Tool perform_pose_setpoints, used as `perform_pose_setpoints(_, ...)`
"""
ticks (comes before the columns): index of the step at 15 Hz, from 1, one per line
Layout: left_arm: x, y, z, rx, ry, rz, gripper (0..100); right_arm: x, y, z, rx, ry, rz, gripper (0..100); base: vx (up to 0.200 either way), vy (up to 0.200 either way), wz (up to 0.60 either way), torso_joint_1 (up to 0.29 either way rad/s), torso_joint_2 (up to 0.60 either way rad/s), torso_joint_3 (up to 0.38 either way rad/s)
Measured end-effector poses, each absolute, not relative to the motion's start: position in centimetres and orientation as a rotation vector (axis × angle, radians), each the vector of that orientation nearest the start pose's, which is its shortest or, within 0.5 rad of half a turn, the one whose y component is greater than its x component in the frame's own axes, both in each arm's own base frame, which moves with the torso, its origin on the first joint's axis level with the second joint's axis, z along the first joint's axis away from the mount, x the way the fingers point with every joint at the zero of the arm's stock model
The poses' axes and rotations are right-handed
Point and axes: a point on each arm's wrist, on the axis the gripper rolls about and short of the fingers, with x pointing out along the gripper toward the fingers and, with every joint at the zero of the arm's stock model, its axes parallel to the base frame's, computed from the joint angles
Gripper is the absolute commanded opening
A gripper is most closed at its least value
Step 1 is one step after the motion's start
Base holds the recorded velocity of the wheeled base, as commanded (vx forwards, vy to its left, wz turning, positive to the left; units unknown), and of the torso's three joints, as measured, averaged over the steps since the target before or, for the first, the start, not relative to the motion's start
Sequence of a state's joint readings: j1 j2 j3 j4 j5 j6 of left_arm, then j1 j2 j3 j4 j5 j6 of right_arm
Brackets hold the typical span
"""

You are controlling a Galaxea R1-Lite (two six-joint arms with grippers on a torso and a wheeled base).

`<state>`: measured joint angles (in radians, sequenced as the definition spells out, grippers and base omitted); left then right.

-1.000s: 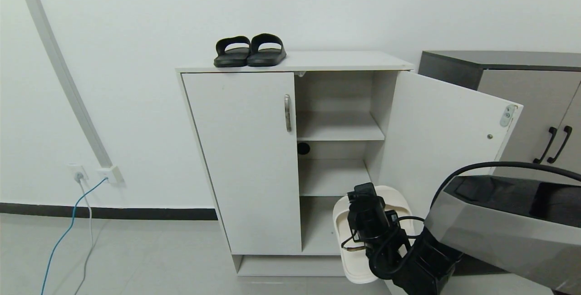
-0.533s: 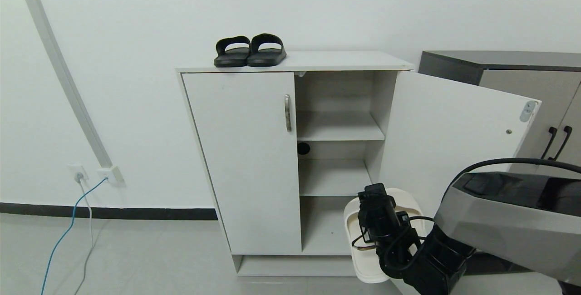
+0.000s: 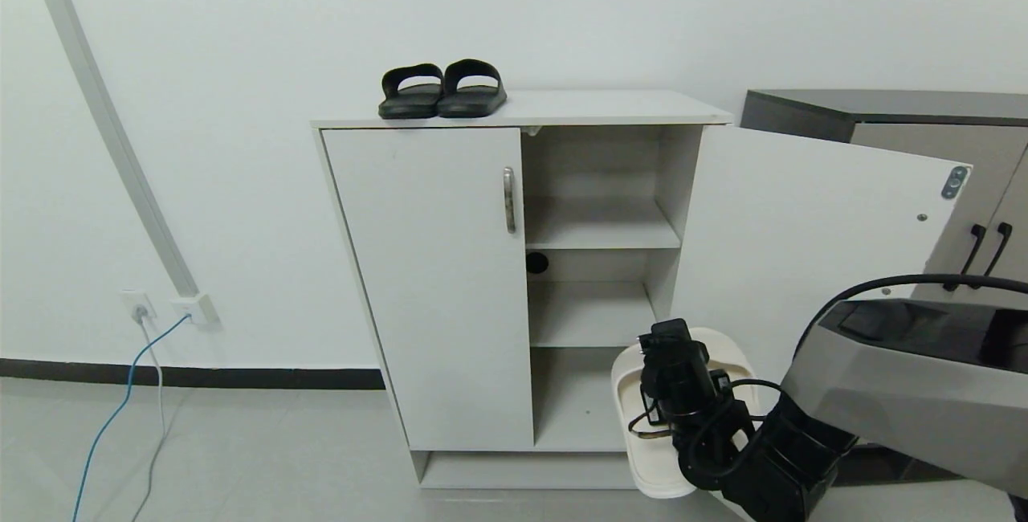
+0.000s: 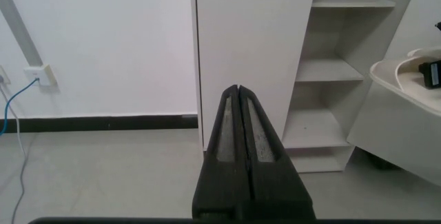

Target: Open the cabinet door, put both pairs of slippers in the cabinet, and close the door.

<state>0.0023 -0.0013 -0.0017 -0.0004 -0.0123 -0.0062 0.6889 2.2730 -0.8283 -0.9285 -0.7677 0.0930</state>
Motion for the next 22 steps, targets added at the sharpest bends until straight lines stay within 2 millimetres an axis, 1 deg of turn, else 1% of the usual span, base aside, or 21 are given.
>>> perform_pose_setpoints(2,-2.3,0.0,7.6,-0.006,-0.004,-0.009,0,29.0,24.5,2.7,-0.203,0.327,-0.018,0,0.000,0.000,0.00,0.000,0.00,0.000)
perform_pose_setpoints(4,-2.3,0.0,7.6,-0.005,-0.003,-0.010,0,29.6,26.1,3.3,-0.137,0.260,0.019,0,0.000,0.000,0.00,0.000,0.00,0.000)
perform_pose_setpoints(6,-2.3,0.0,7.6,-0.005,-0.004,-0.010,0,30.9,27.8,2.8,-0.087,0.209,0.038,0,0.000,0.000,0.00,0.000,0.00,0.000)
perform_pose_setpoints(8,-2.3,0.0,7.6,-0.006,-0.003,-0.011,0,32.4,29.5,1.8,-0.053,0.172,0.050,0,0.000,0.000,0.00,0.000,0.00,0.000)
perform_pose_setpoints(9,-2.3,0.0,7.6,-0.006,-0.003,-0.011,0,33.0,29.9,1.1,-0.049,0.168,0.050,0,0.000,0.000,0.00,0.000,0.00,0.000)
perform_pose_setpoints(11,-2.3,0.0,7.6,-0.006,-0.003,-0.011,0,33.6,30.4,-0.2,-0.045,0.173,0.047,0,0.000,0.000,0.00,0.000,0.00,0.000)
perform_pose_setpoints(13,-2.3,0.0,7.6,-0.006,-0.003,-0.011,0,33.7,30.6,-1.0,-0.035,0.181,0.044,0,0.000,0.000,0.00,0.000,0.00,0.000)
perform_pose_setpoints(18,-2.3,0.0,7.6,-0.006,-0.003,-0.011,0,34.0,30.5,-1.9,-0.035,0.188,0.037,0,0.000,0.000,0.00,0.000,0.00,0.000)
perform_pose_setpoints(22,-2.3,0.0,7.6,-0.004,-0.003,-0.012,0,34.3,30.4,-2.5,-0.039,0.194,0.031,0,0.000,0.000,0.00,0.004,0.00,-0.143)
